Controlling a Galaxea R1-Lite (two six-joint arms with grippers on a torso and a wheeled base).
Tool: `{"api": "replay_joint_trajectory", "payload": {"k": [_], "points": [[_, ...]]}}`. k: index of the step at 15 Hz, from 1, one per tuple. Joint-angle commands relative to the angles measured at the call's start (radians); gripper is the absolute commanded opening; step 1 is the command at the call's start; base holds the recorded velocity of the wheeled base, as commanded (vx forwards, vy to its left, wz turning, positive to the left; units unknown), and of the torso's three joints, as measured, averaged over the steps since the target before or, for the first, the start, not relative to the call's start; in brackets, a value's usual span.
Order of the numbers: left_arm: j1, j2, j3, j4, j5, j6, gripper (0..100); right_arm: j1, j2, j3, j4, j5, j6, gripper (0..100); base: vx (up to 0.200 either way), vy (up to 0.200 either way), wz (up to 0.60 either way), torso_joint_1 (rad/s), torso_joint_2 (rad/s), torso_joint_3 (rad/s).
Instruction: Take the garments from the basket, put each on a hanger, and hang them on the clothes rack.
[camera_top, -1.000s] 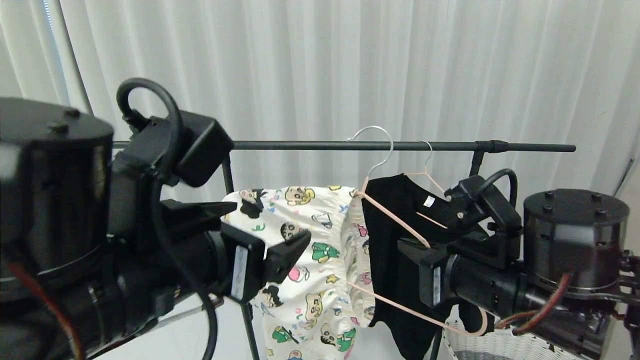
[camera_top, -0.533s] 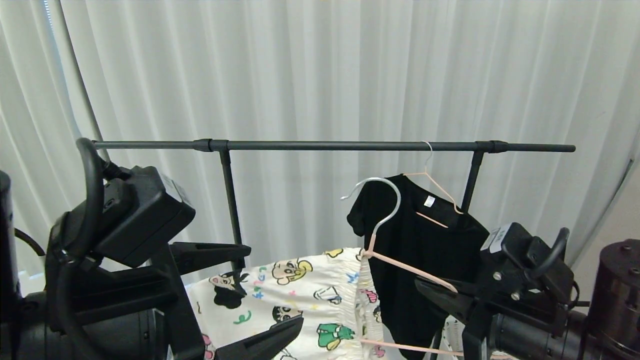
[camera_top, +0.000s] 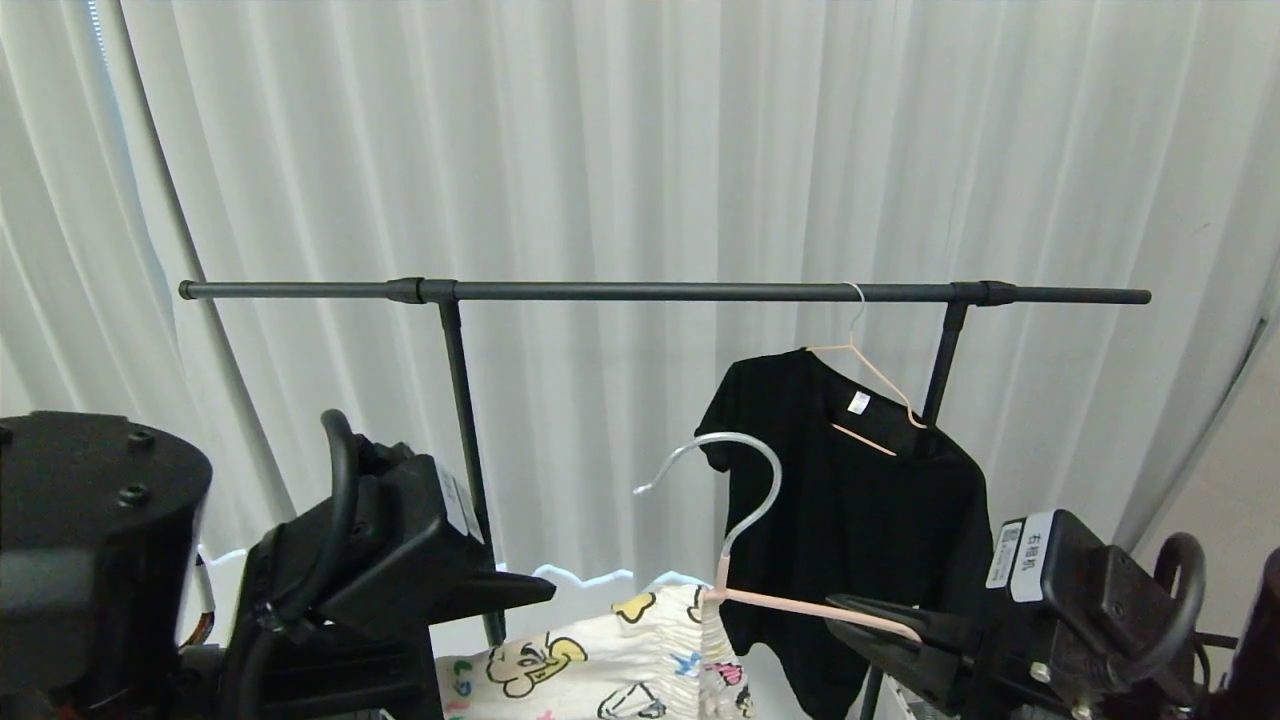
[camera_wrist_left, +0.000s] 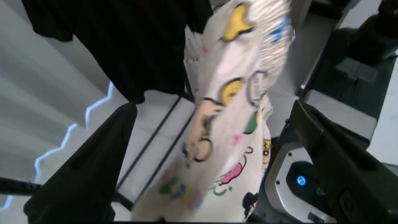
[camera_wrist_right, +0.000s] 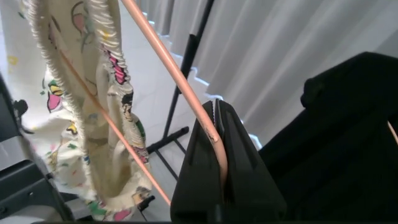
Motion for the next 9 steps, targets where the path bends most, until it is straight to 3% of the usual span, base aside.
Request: {"api": "replay_joint_trajectory", "payload": {"k": [1, 2, 3, 8, 9], "points": [[0.003, 0.018, 0.024, -0.001, 0.0, 0.002, 100, 0.022, -0.003, -0.006, 0.0, -0.001, -0.002, 0, 0.0, 0.0, 0.0, 0.0, 0.0, 0.0], [0.003, 0.019, 0.03, -0.002, 0.0, 0.002, 100, 0.028, -0.003, -0.007, 0.0, -0.001, -0.002, 0, 0.0, 0.0, 0.0, 0.0, 0.0, 0.0], [0.004, 0.023, 0.031, -0.016, 0.001, 0.002, 0, 0.034, -0.005, -0.007, 0.0, -0.001, -0.003, 0, 0.0, 0.0, 0.0, 0.0, 0.0, 0.0], [0.003, 0.019, 0.081, -0.068, 0.003, 0.004, 0, 0.045, -0.008, -0.013, -0.031, -0.014, 0.003, 0, 0.0, 0.0, 0.0, 0.0, 0.0, 0.0], [0.003, 0.021, 0.088, -0.088, 0.003, 0.004, 0, 0.045, -0.017, -0.009, -0.03, -0.014, 0.003, 100, 0.0, 0.0, 0.0, 0.0, 0.0, 0.0]]}}
